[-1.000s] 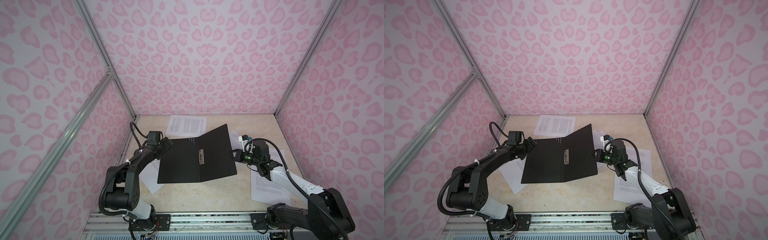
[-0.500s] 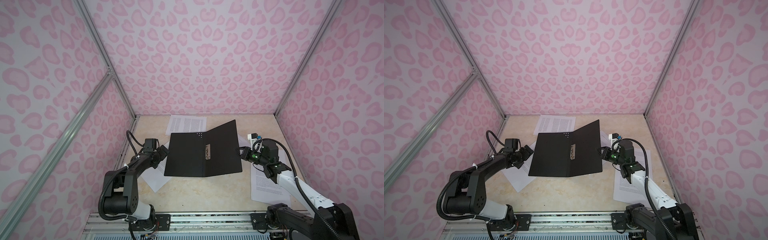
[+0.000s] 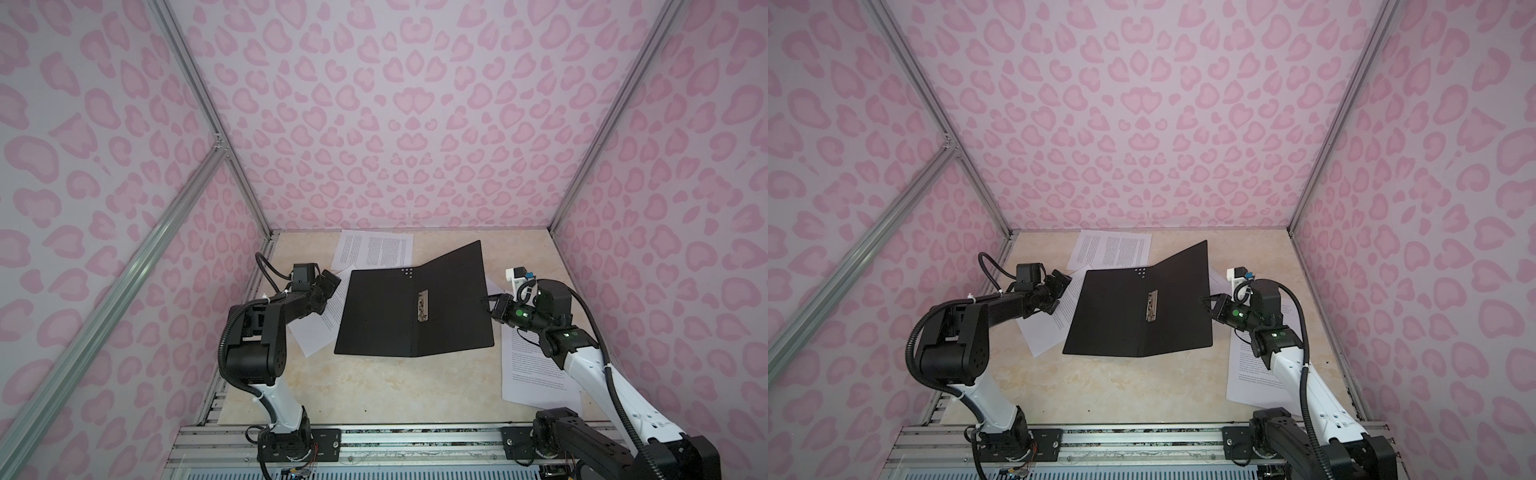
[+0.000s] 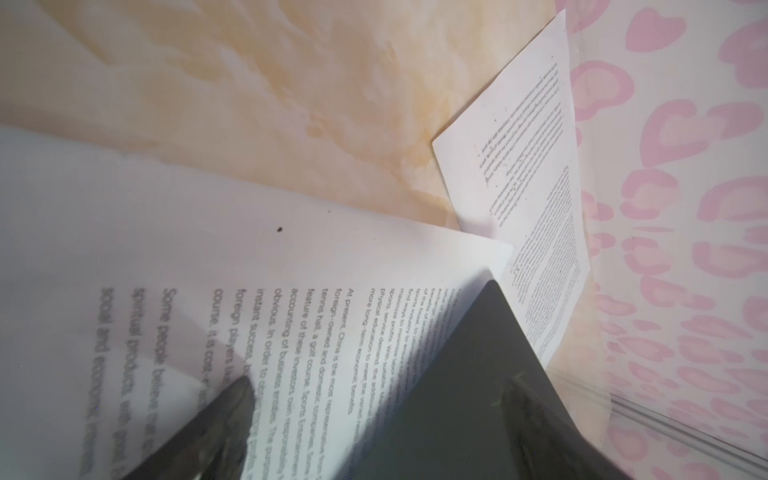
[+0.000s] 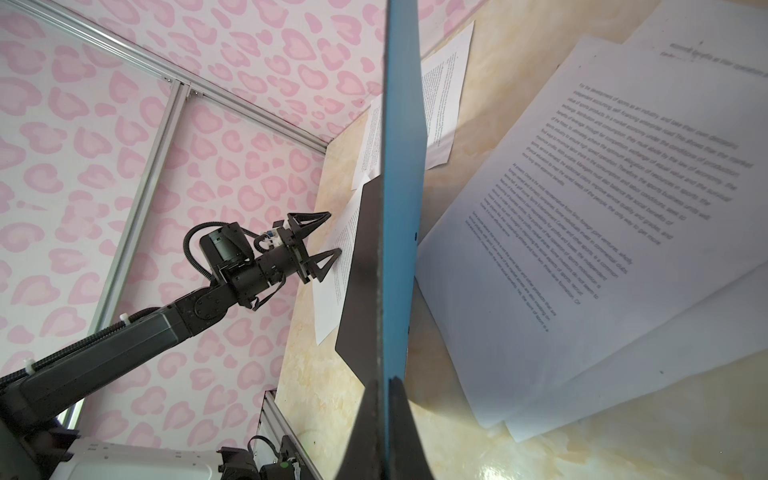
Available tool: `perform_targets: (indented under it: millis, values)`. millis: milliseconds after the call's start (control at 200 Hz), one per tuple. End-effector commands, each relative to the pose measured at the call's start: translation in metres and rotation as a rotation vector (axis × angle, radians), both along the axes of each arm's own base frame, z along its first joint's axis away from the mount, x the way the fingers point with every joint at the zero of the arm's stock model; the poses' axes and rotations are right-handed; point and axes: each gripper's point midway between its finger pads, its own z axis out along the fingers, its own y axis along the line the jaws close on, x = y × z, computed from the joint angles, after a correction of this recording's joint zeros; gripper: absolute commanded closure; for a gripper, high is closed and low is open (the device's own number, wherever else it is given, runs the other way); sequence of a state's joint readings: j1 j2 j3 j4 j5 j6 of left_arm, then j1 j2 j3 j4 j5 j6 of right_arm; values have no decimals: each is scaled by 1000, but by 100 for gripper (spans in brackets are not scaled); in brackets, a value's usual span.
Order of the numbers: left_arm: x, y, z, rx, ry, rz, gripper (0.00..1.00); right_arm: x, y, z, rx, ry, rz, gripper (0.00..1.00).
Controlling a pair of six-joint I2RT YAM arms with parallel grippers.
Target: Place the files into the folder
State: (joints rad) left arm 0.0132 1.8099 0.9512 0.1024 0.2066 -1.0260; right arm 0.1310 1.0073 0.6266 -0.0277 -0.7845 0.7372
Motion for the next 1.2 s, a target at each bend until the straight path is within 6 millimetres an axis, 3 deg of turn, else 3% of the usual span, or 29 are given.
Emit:
perform_targets:
  millis: [0,195,390,505,695,890,1000,1195]
  values:
    - [-6,6,-21,-26,126,59,5,-6,8,14,40,-29,51,100]
    - [22,9,-25,-41,121,66,5,-13,16,13,55,-19,72,100]
    - [45,0,-18,-66,92,-2,6,-14,40,1,53,2,104,100]
    - [49,-4,11,-68,19,-33,6,-9,49,-8,73,18,102,100]
    - [23,-9,84,2,-117,-65,6,-15,59,-33,58,43,102,100]
    - [-17,-62,134,59,-238,-222,2,-16,65,-61,40,78,88,100]
    - [-45,-92,138,82,-257,-323,2,-17,63,-77,15,97,74,100]
    - [-91,-110,100,107,-196,-411,2,-17,58,-106,-37,135,58,100]
